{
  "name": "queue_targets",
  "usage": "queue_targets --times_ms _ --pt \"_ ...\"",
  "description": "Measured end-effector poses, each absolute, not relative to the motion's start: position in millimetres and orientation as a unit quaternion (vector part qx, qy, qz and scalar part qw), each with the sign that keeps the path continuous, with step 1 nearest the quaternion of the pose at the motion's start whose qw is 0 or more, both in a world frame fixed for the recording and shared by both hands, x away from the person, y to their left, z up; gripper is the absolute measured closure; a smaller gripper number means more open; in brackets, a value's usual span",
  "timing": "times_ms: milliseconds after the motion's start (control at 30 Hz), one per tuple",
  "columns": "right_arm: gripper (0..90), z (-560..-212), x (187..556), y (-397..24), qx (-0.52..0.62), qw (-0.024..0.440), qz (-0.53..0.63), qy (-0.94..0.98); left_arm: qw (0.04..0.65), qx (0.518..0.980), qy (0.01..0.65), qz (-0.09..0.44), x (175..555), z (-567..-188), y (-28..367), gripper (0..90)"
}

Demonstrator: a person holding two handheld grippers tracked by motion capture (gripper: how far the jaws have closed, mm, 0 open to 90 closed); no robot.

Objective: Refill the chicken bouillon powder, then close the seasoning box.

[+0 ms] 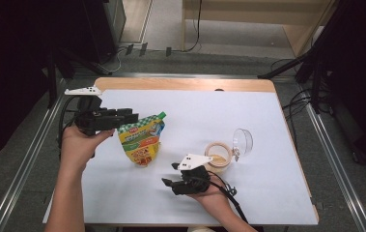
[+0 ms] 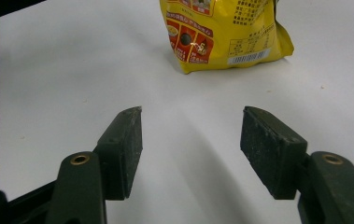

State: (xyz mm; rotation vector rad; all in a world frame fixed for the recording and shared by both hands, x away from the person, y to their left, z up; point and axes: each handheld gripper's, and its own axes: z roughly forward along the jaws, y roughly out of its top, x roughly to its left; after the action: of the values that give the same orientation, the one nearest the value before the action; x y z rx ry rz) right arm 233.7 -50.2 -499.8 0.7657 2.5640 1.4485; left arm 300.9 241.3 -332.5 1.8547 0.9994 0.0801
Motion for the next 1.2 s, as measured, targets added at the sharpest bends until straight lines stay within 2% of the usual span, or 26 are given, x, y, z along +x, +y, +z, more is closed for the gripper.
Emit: queue_targets --times_ms 700,1200 --pt "39.1 -487 234 -52 0.245 0.032 0.471 0.847 0.485 0.730 0.481 0.026 307 -351 291 49.2" --pt "38.9 -453 235 -65 0.253 0.027 0.467 0.847 0.475 0.716 0.510 0.025 316 -376 305 47.0"
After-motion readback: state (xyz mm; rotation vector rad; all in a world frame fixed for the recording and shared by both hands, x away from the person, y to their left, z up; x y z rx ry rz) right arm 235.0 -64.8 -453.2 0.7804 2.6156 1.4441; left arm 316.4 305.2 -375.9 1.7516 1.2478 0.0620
